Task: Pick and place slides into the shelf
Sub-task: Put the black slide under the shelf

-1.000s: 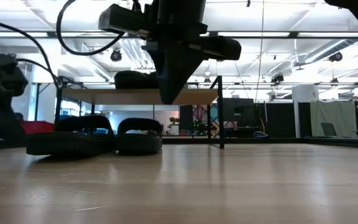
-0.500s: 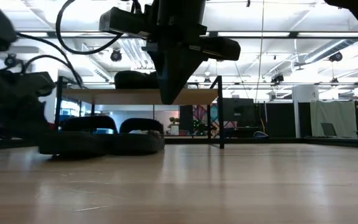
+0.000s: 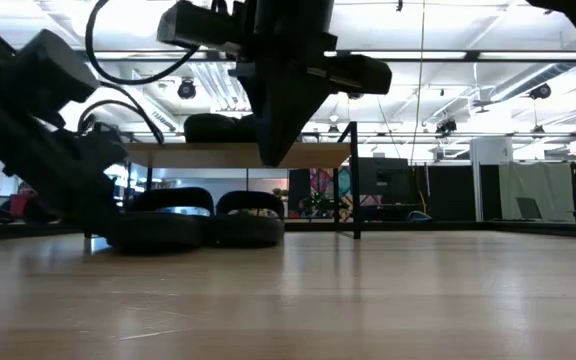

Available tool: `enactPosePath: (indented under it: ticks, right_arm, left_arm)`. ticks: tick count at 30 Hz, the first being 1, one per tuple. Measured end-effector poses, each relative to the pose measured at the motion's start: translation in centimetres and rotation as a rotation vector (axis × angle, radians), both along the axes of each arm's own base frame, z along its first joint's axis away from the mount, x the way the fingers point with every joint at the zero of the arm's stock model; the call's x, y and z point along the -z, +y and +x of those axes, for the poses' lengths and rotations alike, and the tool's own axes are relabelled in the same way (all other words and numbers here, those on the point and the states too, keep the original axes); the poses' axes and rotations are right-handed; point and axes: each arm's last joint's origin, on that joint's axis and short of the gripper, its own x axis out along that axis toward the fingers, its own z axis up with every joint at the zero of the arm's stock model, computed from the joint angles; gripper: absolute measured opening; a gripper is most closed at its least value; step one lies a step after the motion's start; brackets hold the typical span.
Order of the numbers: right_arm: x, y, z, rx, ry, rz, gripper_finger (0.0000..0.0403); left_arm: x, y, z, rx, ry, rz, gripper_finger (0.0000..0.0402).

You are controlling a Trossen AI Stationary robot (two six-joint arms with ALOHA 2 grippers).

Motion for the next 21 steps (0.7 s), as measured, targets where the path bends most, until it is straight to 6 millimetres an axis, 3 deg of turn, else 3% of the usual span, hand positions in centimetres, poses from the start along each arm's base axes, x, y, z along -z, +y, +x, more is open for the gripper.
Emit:
enactPosePath:
  ticks: [12,21]
  right_arm:
    - [0.0,1.5,-0.5,-0.019,0.000,0.029,0.0009]
    - [0.0,2.0,-0.6,-0.028,0.002,0.028,0.0009]
  left_arm:
    - [-0.3,1.8,0.7,-0.019,-0.019,0.100,0.0010]
    - [-0.3,1.6,0.7,0.036,-0.005,0.037,0.0010]
